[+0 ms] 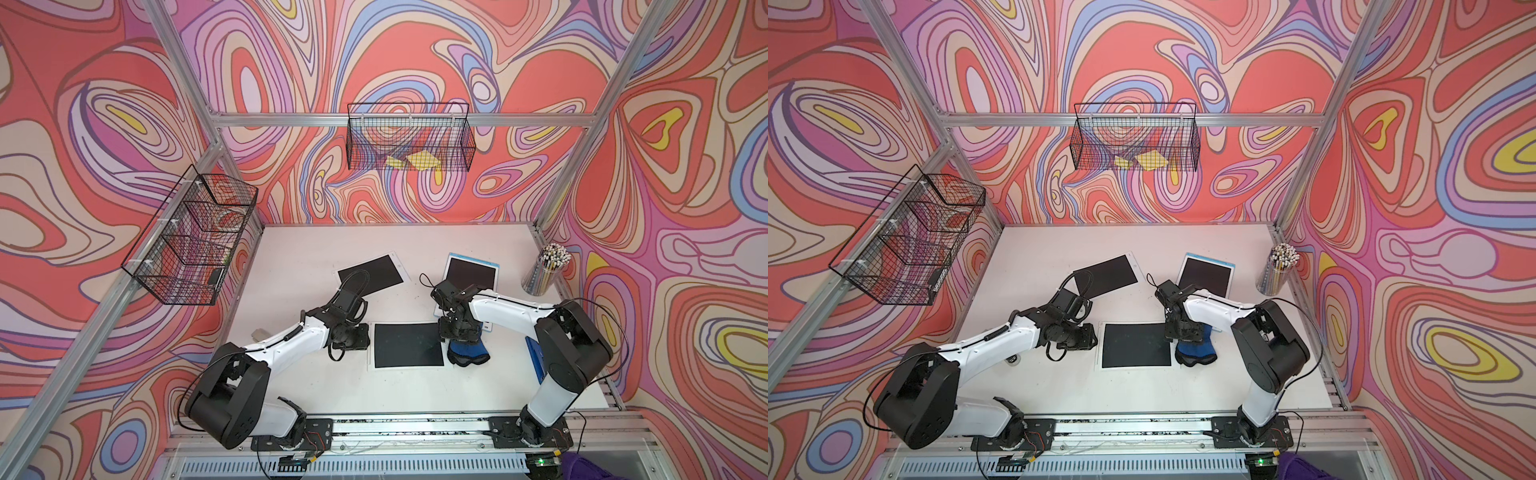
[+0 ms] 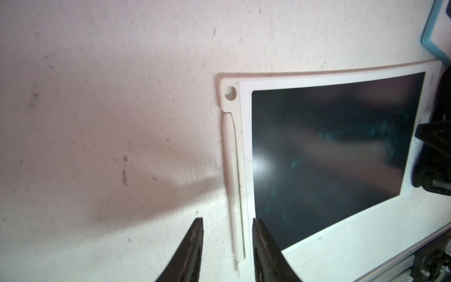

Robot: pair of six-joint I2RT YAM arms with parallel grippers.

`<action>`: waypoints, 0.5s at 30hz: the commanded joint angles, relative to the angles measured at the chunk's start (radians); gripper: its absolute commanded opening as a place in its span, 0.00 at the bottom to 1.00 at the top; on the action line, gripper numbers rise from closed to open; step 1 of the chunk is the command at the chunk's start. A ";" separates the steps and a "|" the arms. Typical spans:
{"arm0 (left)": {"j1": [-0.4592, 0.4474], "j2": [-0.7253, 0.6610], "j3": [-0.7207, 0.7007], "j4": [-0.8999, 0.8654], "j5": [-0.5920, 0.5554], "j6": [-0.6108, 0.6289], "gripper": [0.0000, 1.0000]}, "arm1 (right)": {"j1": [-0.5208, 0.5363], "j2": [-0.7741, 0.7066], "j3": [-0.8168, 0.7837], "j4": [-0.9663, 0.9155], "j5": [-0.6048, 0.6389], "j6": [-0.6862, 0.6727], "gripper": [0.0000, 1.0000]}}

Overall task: Wipe the drawing tablet
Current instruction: Place the cleaning item at the center of the board.

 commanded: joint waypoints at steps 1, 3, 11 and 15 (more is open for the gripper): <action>0.003 -0.026 -0.007 0.000 -0.001 -0.007 0.37 | 0.015 0.126 -0.087 0.031 0.051 0.007 0.71; 0.004 -0.026 -0.004 -0.002 0.000 -0.007 0.37 | 0.011 0.106 -0.099 0.055 0.016 0.013 0.71; 0.004 -0.038 -0.004 -0.012 -0.001 -0.005 0.37 | -0.040 0.033 -0.186 0.138 -0.091 0.058 0.67; 0.003 -0.041 -0.001 -0.017 -0.003 -0.005 0.37 | -0.069 -0.027 -0.216 0.146 -0.113 0.051 0.67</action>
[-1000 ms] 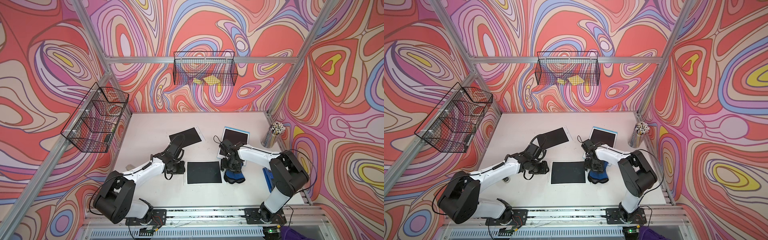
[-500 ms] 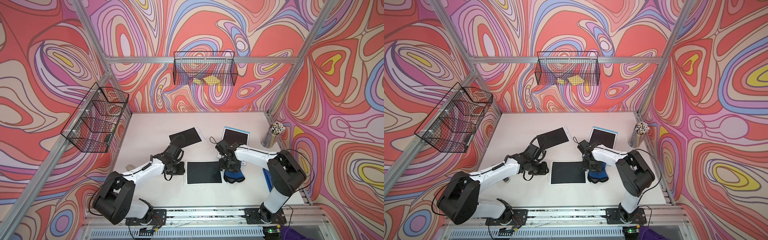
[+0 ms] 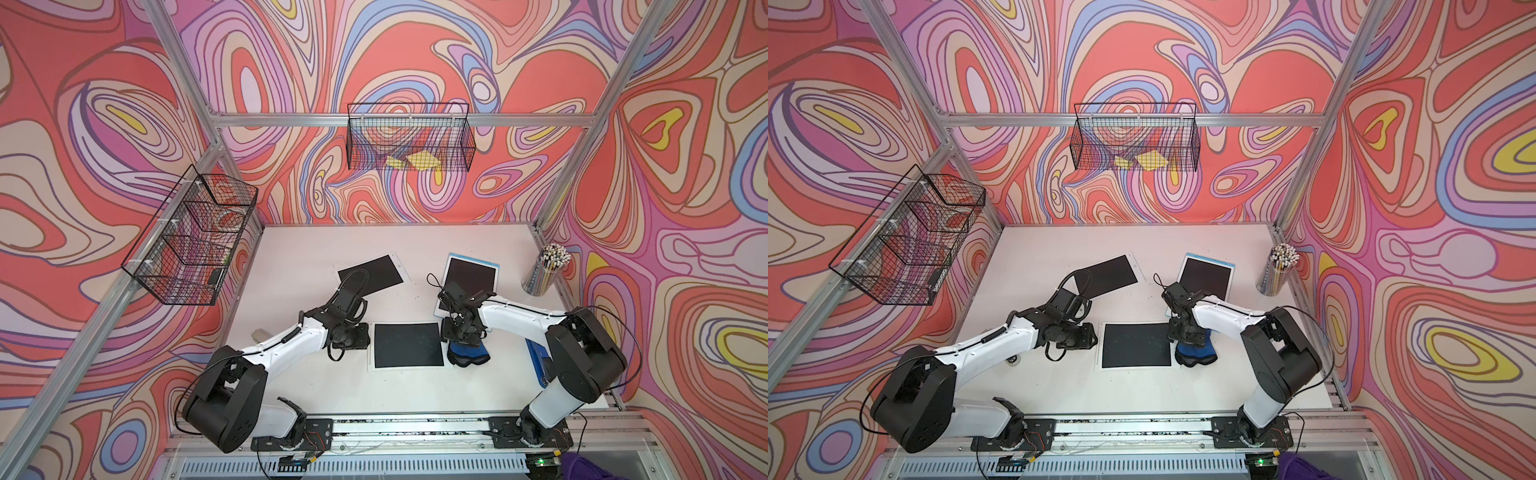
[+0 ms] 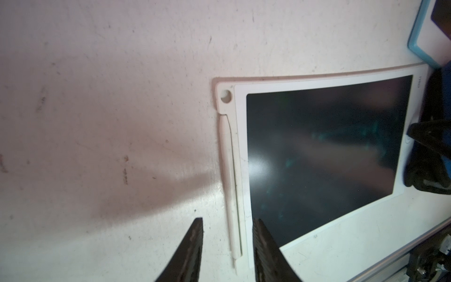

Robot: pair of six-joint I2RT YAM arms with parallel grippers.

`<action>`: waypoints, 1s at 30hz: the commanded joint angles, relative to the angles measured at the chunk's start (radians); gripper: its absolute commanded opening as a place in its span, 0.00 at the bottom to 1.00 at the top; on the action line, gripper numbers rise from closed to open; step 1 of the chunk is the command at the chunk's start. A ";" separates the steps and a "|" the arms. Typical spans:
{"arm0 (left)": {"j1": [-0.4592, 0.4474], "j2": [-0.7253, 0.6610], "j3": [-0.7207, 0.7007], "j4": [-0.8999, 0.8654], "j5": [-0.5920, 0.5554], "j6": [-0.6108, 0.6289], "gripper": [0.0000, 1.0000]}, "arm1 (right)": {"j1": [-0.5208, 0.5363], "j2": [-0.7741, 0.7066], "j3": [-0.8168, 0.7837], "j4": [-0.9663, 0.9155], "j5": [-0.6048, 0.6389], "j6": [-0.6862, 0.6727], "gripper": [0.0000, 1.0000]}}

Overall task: Wipe the drawing tablet
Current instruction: Place the cleaning item at the center of the board.

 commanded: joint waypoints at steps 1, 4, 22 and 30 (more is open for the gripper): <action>0.002 -0.022 0.001 -0.017 -0.004 -0.005 0.37 | -0.024 0.066 -0.097 0.014 -0.046 0.013 0.67; 0.003 -0.022 0.002 -0.018 -0.003 -0.005 0.37 | -0.032 0.060 -0.104 0.014 -0.051 0.005 0.67; 0.003 -0.025 -0.003 -0.016 -0.007 -0.005 0.38 | -0.034 0.075 -0.039 -0.124 0.072 -0.099 0.66; 0.003 -0.028 -0.007 -0.016 -0.012 -0.005 0.37 | -0.034 0.089 -0.022 -0.122 0.064 -0.119 0.66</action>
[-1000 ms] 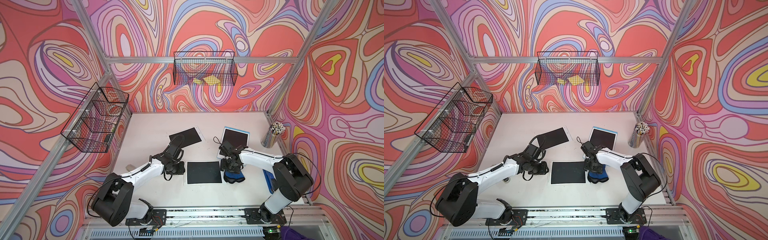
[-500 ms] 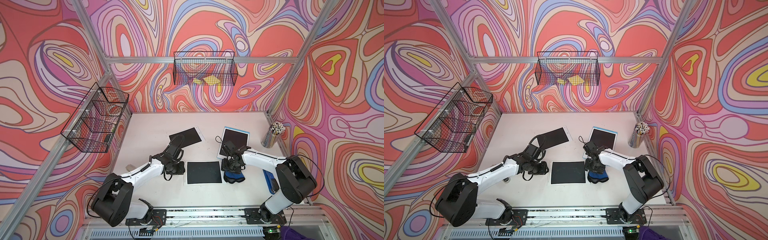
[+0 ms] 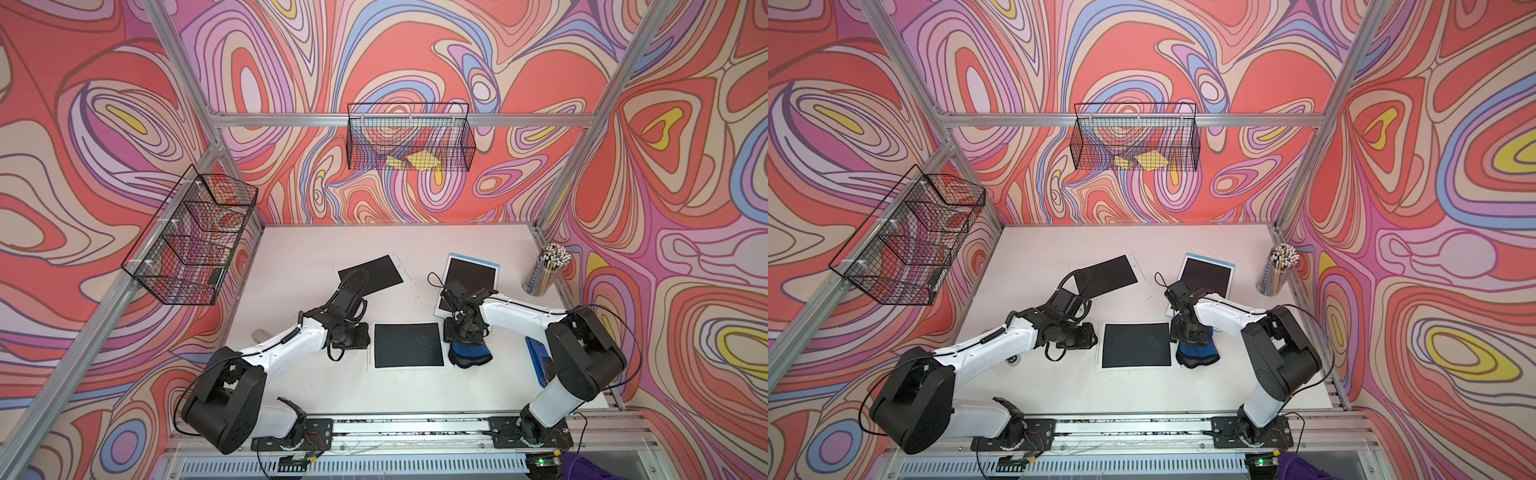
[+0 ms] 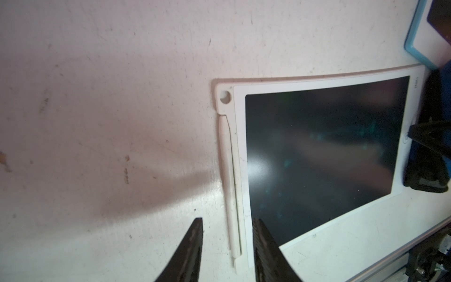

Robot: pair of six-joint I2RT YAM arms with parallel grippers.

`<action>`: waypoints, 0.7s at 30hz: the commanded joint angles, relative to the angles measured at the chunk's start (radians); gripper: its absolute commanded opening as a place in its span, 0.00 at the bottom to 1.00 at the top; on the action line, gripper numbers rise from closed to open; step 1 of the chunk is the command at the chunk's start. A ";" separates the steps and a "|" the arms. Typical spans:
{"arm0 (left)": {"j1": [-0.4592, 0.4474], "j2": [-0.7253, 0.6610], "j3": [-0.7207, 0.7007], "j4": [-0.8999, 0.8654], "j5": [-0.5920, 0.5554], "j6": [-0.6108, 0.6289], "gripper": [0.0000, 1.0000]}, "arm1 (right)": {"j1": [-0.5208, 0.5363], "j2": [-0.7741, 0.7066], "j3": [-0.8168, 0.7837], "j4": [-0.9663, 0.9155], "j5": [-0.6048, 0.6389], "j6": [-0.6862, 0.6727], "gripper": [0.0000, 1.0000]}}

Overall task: Wipe the drawing tablet
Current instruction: Place the cleaning item at the center of the board.

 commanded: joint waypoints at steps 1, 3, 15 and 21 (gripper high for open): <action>0.003 -0.019 -0.007 -0.016 -0.011 -0.006 0.37 | -0.013 0.073 -0.057 -0.055 0.047 -0.026 0.66; 0.004 -0.017 -0.007 -0.014 -0.012 -0.005 0.38 | -0.012 0.072 -0.063 -0.032 0.009 -0.031 0.66; 0.003 -0.021 -0.003 -0.022 -0.015 -0.003 0.37 | -0.012 0.075 -0.105 0.028 -0.094 -0.053 0.67; 0.003 -0.021 -0.002 -0.021 -0.015 -0.006 0.37 | -0.012 0.082 -0.096 0.034 -0.108 -0.056 0.67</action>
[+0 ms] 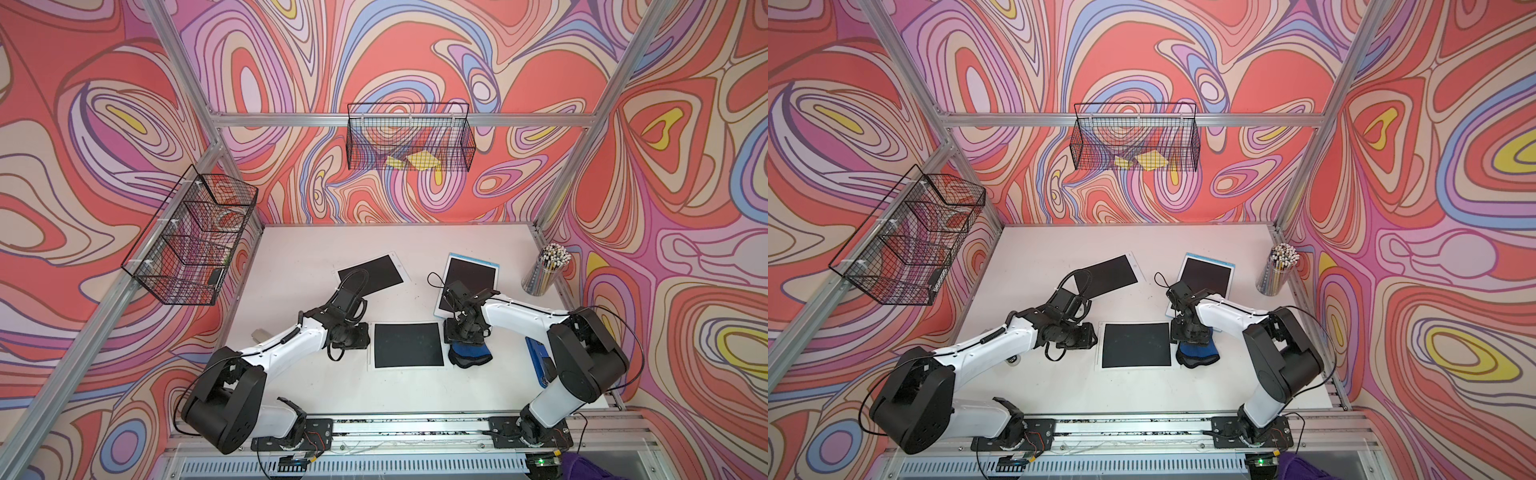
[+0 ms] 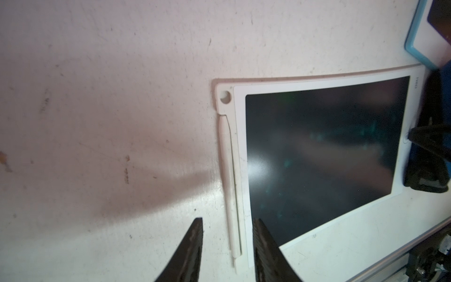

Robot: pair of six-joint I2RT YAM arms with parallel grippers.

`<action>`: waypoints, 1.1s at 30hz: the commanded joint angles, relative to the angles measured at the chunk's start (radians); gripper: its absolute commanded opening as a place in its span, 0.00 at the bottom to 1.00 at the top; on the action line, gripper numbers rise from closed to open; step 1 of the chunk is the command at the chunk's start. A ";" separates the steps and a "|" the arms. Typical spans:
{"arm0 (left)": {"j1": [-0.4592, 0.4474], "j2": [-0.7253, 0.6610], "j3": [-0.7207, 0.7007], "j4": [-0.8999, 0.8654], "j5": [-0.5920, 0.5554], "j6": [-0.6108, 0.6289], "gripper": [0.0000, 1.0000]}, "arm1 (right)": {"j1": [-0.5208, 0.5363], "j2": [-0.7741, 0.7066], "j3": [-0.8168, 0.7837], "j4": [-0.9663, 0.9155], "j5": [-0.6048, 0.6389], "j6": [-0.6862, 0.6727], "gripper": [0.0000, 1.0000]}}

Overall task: Wipe the drawing tablet
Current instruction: Place the cleaning item at the center of the board.

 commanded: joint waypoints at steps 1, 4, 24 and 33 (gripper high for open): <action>0.003 -0.021 -0.003 -0.022 -0.015 -0.005 0.38 | -0.005 0.094 -0.072 0.016 -0.078 -0.001 0.67; 0.003 -0.024 -0.003 -0.023 -0.016 -0.005 0.38 | 0.002 0.110 -0.065 0.015 -0.063 0.012 0.67; 0.004 -0.022 -0.001 -0.017 -0.009 -0.004 0.39 | 0.080 0.162 -0.075 0.059 -0.047 0.098 0.67; 0.027 0.042 0.057 0.002 0.093 -0.024 0.46 | 0.028 -0.021 -0.159 0.013 -0.020 0.123 0.65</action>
